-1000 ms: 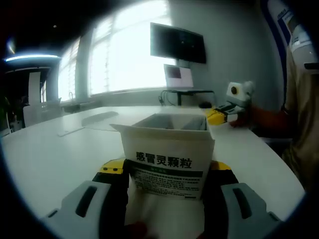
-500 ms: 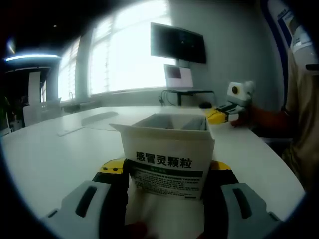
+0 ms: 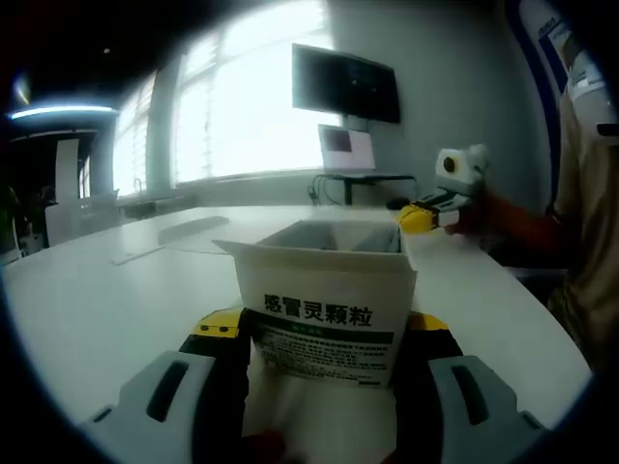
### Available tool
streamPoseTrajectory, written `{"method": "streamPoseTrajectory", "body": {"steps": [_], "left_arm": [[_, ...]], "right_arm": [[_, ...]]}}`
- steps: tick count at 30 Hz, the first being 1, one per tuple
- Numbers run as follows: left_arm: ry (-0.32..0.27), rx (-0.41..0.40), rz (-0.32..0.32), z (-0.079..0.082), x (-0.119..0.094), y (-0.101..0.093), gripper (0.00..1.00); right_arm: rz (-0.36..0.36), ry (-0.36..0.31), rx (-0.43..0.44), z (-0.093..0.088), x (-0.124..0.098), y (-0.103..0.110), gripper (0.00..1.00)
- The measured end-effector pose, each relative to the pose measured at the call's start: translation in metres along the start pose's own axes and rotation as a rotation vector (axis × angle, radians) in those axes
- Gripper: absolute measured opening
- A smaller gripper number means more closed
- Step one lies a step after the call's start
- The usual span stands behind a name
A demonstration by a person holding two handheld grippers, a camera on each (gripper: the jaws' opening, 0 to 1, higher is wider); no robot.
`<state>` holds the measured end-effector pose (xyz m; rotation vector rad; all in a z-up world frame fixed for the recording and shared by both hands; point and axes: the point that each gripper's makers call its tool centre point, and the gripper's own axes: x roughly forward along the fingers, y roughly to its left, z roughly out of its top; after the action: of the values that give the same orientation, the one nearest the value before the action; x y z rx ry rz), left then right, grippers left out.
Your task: Take out ganmaoling bag from box put it on table
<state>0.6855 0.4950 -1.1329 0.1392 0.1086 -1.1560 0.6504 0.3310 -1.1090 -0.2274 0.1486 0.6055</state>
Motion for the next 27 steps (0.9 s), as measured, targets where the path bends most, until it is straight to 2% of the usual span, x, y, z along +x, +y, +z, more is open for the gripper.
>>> {"method": "streamPoseTrajectory", "body": {"steps": [8,16,20,27], "left_arm": [[0.0,0.0,0.0,0.0,0.0,0.0,0.5],[0.0,0.0,-0.001,0.0,0.0,0.001,0.5],[0.0,0.001,-0.001,0.0,0.0,0.001,0.5],[0.0,0.0,-0.001,0.0,0.0,0.001,0.5]], "right_arm": [[0.037,0.039,-0.06,0.034,0.008,0.007,0.0],[0.096,0.021,-0.109,0.064,0.023,0.021,0.0],[0.124,-0.013,-0.131,0.085,0.032,0.027,0.0],[0.171,-0.022,-0.154,0.107,0.048,0.037,0.0]]}}
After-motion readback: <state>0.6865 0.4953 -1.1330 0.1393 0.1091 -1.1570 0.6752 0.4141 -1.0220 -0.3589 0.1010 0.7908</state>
